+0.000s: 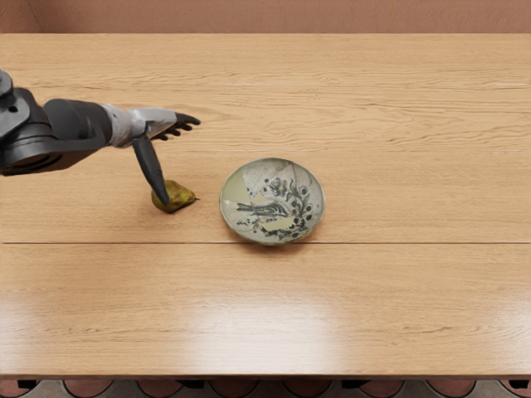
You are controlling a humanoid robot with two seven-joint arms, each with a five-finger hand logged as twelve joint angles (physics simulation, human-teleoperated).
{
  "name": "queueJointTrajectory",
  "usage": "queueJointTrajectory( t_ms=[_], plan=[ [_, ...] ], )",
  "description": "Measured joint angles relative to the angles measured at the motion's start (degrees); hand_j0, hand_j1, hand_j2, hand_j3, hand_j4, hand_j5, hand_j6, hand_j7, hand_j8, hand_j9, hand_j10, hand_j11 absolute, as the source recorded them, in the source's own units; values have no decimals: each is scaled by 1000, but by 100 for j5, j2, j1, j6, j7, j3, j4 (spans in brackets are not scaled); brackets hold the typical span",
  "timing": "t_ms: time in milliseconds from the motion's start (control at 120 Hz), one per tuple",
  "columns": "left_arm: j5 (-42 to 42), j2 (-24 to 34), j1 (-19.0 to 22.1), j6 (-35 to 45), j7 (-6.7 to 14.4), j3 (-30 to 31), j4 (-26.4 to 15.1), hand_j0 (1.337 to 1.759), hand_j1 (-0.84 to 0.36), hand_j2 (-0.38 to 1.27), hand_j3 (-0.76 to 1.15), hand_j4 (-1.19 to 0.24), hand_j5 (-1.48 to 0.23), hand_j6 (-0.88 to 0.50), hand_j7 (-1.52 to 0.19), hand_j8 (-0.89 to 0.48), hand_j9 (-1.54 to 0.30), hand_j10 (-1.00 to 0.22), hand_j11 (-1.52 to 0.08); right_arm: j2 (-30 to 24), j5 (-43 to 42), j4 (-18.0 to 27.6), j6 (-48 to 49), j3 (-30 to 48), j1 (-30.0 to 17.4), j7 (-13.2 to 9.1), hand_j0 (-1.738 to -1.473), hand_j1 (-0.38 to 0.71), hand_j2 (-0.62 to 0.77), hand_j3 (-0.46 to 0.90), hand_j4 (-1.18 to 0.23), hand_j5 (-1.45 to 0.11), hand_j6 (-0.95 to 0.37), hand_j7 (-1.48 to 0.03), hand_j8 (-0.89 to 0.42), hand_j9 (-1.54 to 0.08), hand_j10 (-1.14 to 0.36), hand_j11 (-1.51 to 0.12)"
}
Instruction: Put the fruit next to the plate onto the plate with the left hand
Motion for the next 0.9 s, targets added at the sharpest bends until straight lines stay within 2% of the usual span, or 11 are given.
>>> queueJointTrajectory(
  t_ms=[208, 350, 900],
  plan=[
    [357, -348, 52, 768, 0, 291, -11, 1658, 317, 7, 0, -30, -36, -31, -36, -31, -36, -30, -36, 0, 0, 0, 0, -1, 0, 0, -1658, -323, -4, 0, -21, -28, -21, -28, -21, -28, -21, -28],
    [480, -368, 98, 1099, 0, 560, -1, 1658, 317, 7, 0, -31, -37, -32, -37, -31, -36, -30, -36, 0, 0, -1, 0, 0, -2, 0, -1658, -323, -4, 0, -22, -28, -21, -28, -21, -28, -21, -28],
    [1112, -580, 229, 1838, 0, 1331, 169, 1658, 274, 15, 0, -67, -83, -68, -83, -67, -83, -66, -83, 0, 0, -1, 0, 0, -1, 0, -1658, -323, -4, 0, -21, -28, -21, -28, -21, -28, -21, -28]
  ],
)
